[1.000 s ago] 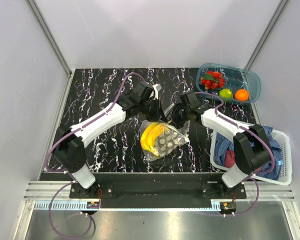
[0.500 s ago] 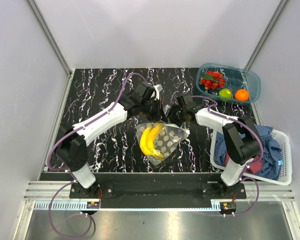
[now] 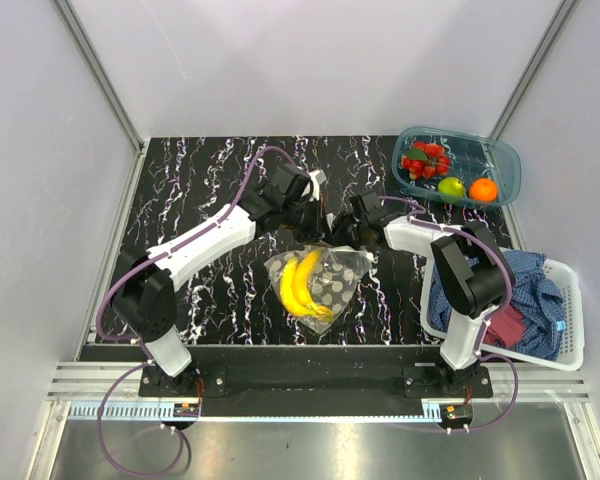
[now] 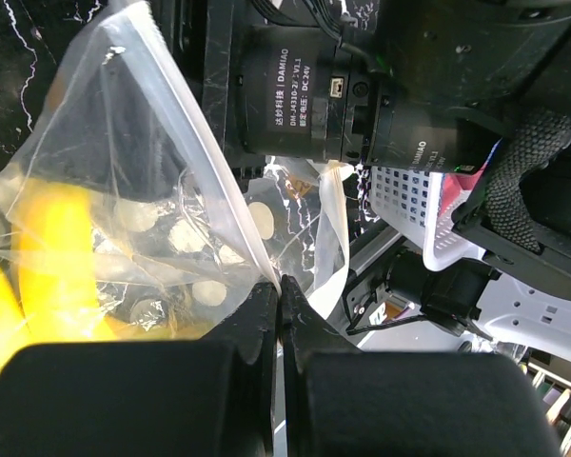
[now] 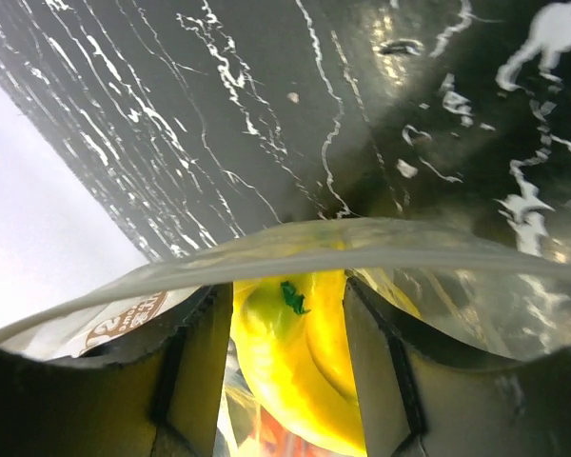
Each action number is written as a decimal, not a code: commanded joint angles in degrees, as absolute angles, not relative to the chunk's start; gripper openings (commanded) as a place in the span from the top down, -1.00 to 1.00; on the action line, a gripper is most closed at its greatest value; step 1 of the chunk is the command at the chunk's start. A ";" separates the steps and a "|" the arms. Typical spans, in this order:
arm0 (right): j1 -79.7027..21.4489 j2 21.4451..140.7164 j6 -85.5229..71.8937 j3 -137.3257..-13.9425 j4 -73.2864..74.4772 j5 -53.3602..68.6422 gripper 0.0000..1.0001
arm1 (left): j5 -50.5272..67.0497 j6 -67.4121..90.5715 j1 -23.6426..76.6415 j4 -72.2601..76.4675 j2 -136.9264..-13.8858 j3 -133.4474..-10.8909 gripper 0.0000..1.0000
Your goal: Open the zip-top bag and remove the fake food
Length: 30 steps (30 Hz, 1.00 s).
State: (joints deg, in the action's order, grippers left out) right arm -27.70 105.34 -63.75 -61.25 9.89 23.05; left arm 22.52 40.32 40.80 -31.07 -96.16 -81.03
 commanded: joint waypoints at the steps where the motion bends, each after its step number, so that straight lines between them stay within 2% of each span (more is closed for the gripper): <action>1: -28.04 107.75 -66.61 -61.79 5.10 26.19 -0.16 | 25.14 39.29 41.22 -28.57 -96.77 -82.53 1.00; 3: -28.21 108.63 -67.58 -61.26 3.08 27.07 -0.13 | 25.14 39.37 41.13 -28.57 -96.77 -82.18 1.00; 6: -28.21 108.63 -67.76 -61.17 2.38 27.07 0.09 | 24.61 39.46 41.13 -28.57 -96.42 -81.22 1.00; 7: -28.30 108.20 -67.50 -61.17 1.68 27.07 0.32 | 24.44 39.46 41.13 -28.56 -96.07 -81.04 1.00; 9: -28.30 107.75 -67.15 -61.69 1.41 27.16 0.58 | 23.73 39.55 41.05 -28.65 -95.63 -79.99 1.00; 10: -28.30 107.23 -66.89 -61.96 1.49 27.25 0.77 | 23.56 39.55 41.04 -28.74 -95.19 -79.72 1.00; 13: -28.39 105.57 -66.18 -62.14 2.28 27.42 1.00 | 22.42 39.46 41.05 -28.74 -93.88 -78.49 1.00; 19: -28.92 98.99 -62.15 -60.82 7.11 26.72 1.00 | 16.88 40.08 40.26 -30.41 -91.94 -77.08 1.00; 30: -29.09 87.28 -53.00 -61.52 15.29 19.77 1.00 | 13.71 41.13 39.55 -30.24 -87.81 -72.51 1.00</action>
State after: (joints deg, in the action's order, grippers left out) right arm -28.58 90.00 -57.82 -59.88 12.23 23.20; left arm 15.79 40.71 39.77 -31.57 -91.05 -74.28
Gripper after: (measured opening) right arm 0.008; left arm 0.012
